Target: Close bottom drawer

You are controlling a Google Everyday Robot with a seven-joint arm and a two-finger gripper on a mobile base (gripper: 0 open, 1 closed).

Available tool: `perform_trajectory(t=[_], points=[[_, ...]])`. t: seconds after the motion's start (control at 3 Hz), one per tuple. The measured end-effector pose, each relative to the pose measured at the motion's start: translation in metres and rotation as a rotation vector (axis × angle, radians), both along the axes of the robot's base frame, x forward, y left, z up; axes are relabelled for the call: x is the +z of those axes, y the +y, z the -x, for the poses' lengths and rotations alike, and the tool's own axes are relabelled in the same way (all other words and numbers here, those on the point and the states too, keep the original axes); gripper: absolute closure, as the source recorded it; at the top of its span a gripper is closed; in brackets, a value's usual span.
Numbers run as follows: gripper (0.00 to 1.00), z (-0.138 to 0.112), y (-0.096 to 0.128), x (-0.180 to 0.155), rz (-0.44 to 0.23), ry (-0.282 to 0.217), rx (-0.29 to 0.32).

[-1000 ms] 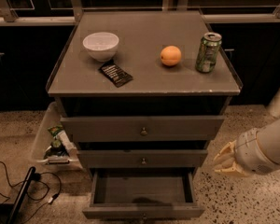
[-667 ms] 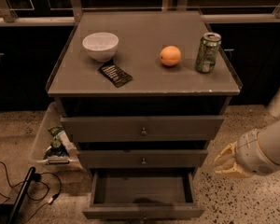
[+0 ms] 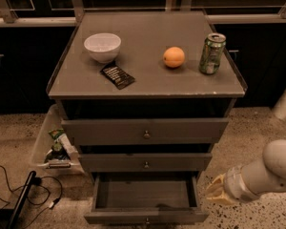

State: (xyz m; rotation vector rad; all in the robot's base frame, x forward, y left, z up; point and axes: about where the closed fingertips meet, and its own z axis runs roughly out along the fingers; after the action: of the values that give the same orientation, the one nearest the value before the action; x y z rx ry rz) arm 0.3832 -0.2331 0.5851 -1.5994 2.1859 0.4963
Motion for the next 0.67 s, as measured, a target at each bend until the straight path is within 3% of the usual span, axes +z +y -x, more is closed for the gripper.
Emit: perform_trajectory(t=[0.33, 0.67], points=[[1.0, -0.012, -0.002, -0.061, -0.109, -0.041, -0.039], [1.0, -0.022, -0.011, -0.12, -0.245, -0.048, -0.091]])
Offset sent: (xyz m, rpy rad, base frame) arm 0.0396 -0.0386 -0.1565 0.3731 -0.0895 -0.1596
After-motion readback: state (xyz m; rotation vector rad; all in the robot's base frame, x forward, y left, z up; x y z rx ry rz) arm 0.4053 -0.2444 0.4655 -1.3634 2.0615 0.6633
